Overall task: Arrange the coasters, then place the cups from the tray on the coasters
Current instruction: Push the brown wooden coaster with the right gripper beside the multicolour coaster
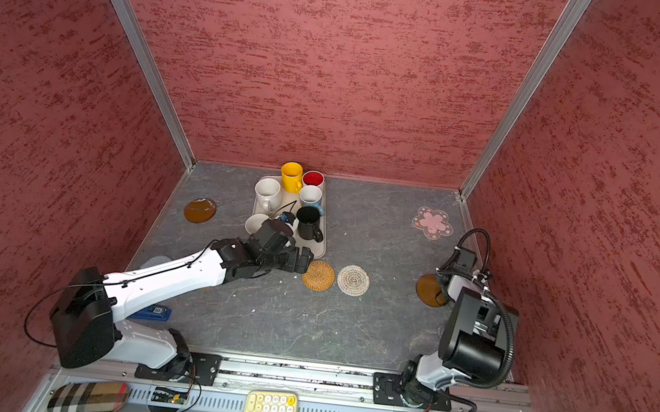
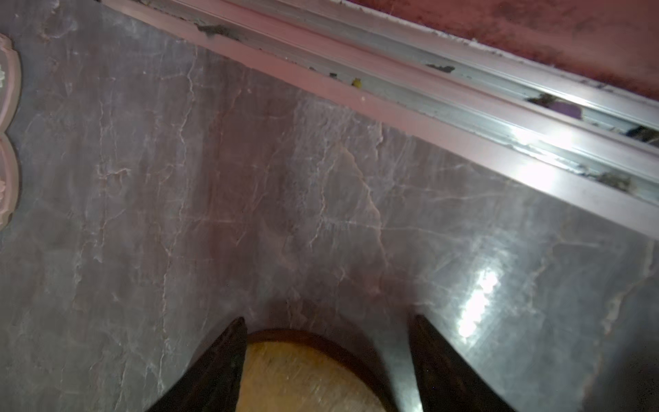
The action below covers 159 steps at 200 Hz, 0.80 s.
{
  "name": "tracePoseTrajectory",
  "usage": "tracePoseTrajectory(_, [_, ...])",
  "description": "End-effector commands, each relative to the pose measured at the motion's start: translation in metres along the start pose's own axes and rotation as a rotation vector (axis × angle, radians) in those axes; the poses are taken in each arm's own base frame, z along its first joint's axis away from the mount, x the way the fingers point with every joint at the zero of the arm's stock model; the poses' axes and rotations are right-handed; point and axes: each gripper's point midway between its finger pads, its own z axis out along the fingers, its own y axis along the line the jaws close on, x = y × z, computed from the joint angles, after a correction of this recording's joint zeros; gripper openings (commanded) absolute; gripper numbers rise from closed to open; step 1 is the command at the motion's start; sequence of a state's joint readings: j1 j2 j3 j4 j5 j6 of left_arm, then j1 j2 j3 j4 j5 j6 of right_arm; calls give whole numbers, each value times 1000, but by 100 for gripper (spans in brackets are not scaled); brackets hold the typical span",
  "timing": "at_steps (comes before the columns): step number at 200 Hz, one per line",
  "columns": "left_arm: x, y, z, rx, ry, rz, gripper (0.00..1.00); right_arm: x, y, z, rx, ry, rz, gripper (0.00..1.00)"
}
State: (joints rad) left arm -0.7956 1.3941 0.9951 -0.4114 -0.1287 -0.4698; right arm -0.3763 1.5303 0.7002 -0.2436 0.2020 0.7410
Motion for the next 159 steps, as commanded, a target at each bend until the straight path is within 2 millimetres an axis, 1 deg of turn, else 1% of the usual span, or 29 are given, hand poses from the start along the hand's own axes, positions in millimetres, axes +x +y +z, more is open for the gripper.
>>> tracePoseTrajectory(1, [-2, 1, -4, 3, -7, 8, 99, -1, 0, -1, 25, -5, 10, 73])
tracePoseTrajectory(32, [2, 5, -6, 5, -10, -3, 99, 9, 7, -1, 1, 23, -24, 74])
tracePoseTrajectory(68, [6, 8, -9, 5, -13, -11, 100, 18, 10, -2, 3, 41, -57, 74])
tracePoseTrajectory(114, [8, 14, -16, 1, -27, -21, 100, 36, 15, -2, -3, 76, -100, 74])
tracePoseTrajectory(159, [11, 21, -19, -2, -36, -37, 100, 51, 25, -6, -14, 90, -172, 74])
